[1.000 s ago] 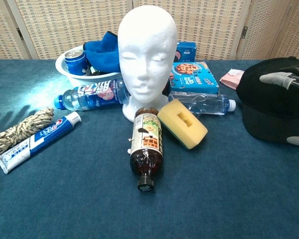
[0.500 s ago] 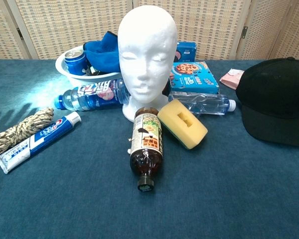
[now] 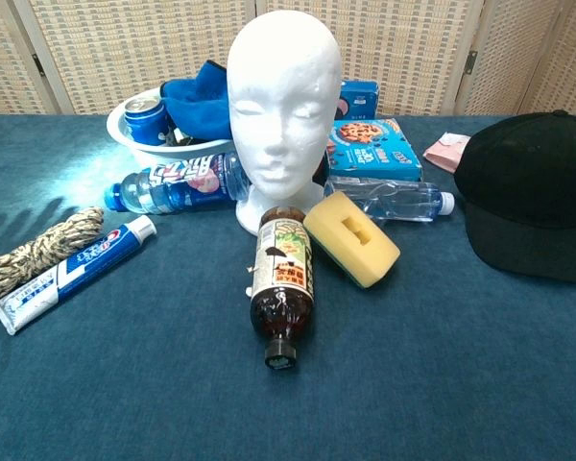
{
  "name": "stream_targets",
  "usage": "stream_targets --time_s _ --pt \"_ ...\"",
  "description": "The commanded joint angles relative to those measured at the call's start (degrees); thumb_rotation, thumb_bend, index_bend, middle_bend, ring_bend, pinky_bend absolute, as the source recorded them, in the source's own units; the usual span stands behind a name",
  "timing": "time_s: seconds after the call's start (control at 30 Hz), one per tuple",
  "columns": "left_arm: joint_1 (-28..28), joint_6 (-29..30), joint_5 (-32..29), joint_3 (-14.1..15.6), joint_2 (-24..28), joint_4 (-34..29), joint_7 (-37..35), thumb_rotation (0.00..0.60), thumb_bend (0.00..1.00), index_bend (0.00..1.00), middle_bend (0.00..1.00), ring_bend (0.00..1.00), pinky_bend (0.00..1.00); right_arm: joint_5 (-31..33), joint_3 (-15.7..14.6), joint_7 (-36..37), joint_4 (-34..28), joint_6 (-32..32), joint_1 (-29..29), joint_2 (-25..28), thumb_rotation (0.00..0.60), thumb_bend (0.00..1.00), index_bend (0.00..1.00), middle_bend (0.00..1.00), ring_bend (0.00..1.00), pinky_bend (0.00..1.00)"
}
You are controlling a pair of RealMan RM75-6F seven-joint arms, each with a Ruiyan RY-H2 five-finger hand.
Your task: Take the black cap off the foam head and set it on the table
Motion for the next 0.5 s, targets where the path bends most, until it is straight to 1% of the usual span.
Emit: stream_targets --time_s 0.03,0.23,0.37,0.5 --pt "-0.05 -0.09 -0.01 0.03 -0.12 -0.02 0.07 0.600 0.29 0.00 0.00 0.00 0.00 0.36 -1.19 1.66 -1.84 -1.22 -1.54 2.69 0.600 0.00 0.40 0.41 0.34 0.31" --pt "-0.23 -0.31 0.23 0.17 -0.44 -0.02 0.18 0.600 0.29 0.00 0.00 0.00 0.00 0.29 -1.99 3.00 -2.57 -1.73 -3.13 4.01 0.600 0.00 0.40 0.41 0.34 0.31" --pt "-0.27 -0.24 0.29 0.12 -0.59 0.10 0.10 0.600 0.29 0.00 0.00 0.00 0.00 -0.10 -1.76 4.82 -1.63 -1.24 -3.87 3.88 0.600 0.00 0.41 0.41 0.34 0.31" --pt "-0.26 -0.01 0.42 0.08 -0.61 0.10 0.01 0.600 0.29 0.00 0.00 0.00 0.00 -0.16 -1.39 4.59 -1.69 -1.46 -4.17 4.01 0.600 0.00 0.41 0.41 0.34 0.31"
